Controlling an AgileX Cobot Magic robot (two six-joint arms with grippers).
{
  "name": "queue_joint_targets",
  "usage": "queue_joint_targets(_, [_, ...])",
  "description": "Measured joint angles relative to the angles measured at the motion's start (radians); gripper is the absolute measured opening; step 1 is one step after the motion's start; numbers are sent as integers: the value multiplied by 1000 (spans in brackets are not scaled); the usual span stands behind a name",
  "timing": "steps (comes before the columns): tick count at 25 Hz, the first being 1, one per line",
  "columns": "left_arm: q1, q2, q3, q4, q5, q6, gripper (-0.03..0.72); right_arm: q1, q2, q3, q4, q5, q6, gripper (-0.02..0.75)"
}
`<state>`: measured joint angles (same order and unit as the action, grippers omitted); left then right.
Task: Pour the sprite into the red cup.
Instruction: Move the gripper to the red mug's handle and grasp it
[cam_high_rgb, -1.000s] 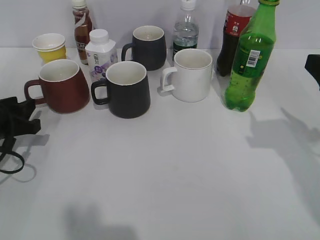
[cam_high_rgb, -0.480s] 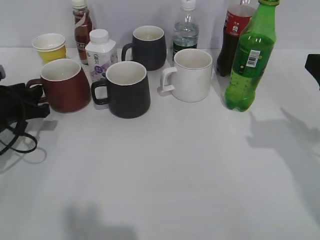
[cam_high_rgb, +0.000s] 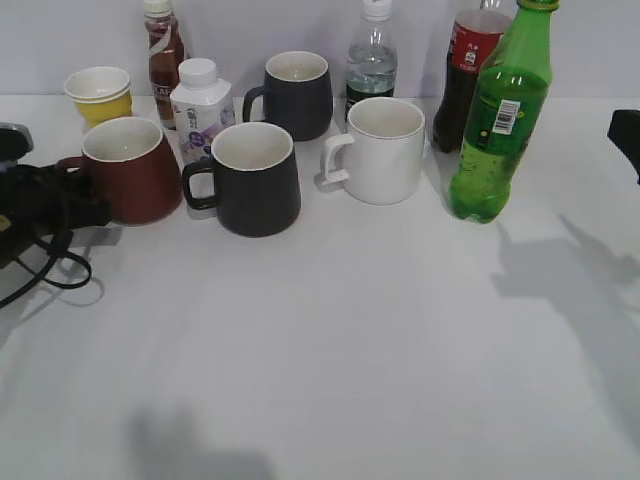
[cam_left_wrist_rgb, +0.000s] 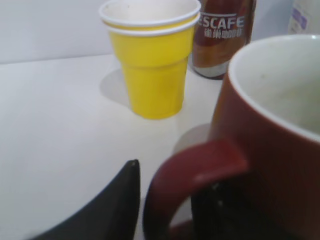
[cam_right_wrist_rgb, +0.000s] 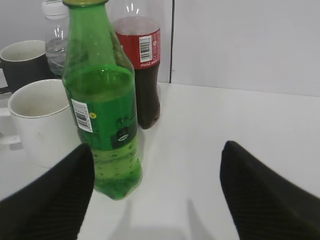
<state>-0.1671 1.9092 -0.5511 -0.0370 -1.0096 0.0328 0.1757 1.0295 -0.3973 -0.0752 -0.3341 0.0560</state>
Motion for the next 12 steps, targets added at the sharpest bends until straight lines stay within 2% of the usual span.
queue_joint_targets(6, [1, 45, -58, 25, 0, 0, 207, 0, 0, 0, -2, 0, 0, 570])
queue_joint_targets(12, [1, 89, -100, 44, -18, 0, 175, 0, 0, 0, -32, 0, 0, 522])
